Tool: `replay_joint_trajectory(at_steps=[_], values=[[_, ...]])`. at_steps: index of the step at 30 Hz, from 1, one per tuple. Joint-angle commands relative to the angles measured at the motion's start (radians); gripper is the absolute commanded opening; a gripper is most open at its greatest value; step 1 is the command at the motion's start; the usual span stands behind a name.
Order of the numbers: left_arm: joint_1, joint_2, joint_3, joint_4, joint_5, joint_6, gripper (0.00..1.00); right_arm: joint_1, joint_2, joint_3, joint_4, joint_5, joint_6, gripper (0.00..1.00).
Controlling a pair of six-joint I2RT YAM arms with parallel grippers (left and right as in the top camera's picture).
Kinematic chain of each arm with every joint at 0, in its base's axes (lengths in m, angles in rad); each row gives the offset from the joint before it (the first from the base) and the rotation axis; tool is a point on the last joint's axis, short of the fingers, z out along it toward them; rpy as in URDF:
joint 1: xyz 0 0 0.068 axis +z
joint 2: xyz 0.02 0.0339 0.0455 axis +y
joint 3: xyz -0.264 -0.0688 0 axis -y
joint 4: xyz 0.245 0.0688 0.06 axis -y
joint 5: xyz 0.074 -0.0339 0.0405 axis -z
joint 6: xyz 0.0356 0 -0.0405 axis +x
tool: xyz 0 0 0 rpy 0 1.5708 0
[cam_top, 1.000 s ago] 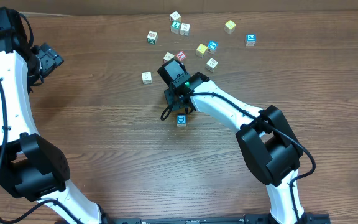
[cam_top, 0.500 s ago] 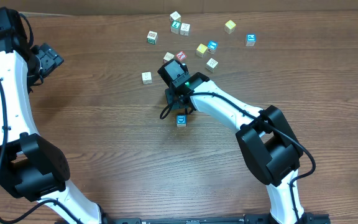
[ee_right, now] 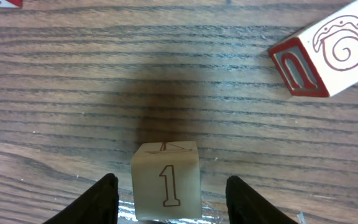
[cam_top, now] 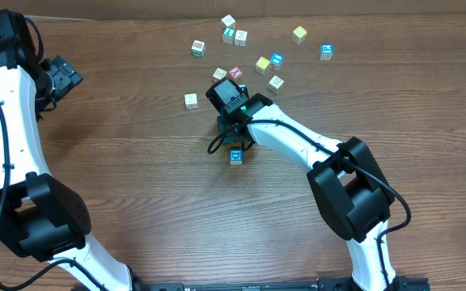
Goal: Form a tower
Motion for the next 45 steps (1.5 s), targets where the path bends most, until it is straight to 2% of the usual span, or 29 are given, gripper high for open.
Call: replay_joint_trajectory(at_steps=[1,5,6,14,21,27,31,38,45], values=[[-0.002,-0.002,0.001,0.001,-0.005,0.005,1.00,-0.001,0.008,0.021,0.005,0.015,0.026,0.50],[-0.002,-0.002,0.001,0.001,-0.005,0.005,0.99,-0.001,0.008,0.018,0.015,0.016,0.026,0.25],[-0.002,-0.002,0.001,0.001,-0.005,0.005,1.00,-0.001,0.008,0.018,0.015,0.017,0.026,0.24],[-0.002,-0.002,0.001,0.001,-0.005,0.005,0.99,-0.001,-0.016,0.064,-0.019,0.018,0.026,0.24],[-0.002,-0.002,0.001,0.001,-0.005,0.005,0.99,-0.001,-0.148,0.119,-0.116,0.018,0.039,0.23],[-0.002,-0.002,0.001,0.001,-0.005,0.005,1.00,-0.001,-0.274,0.119,-0.256,0.017,0.142,0.20],[-0.002,-0.002,0.001,0.001,-0.005,0.005,1.00,0.003,-0.280,0.111,-0.322,-0.018,0.217,0.20],[-0.002,-0.002,0.001,0.001,-0.005,0.005,1.00,0.028,-0.279,0.009,-0.309,-0.055,0.266,0.20],[-0.002,-0.002,0.001,0.001,-0.005,0.005,0.99,0.074,-0.279,-0.122,-0.191,-0.055,0.268,0.20]])
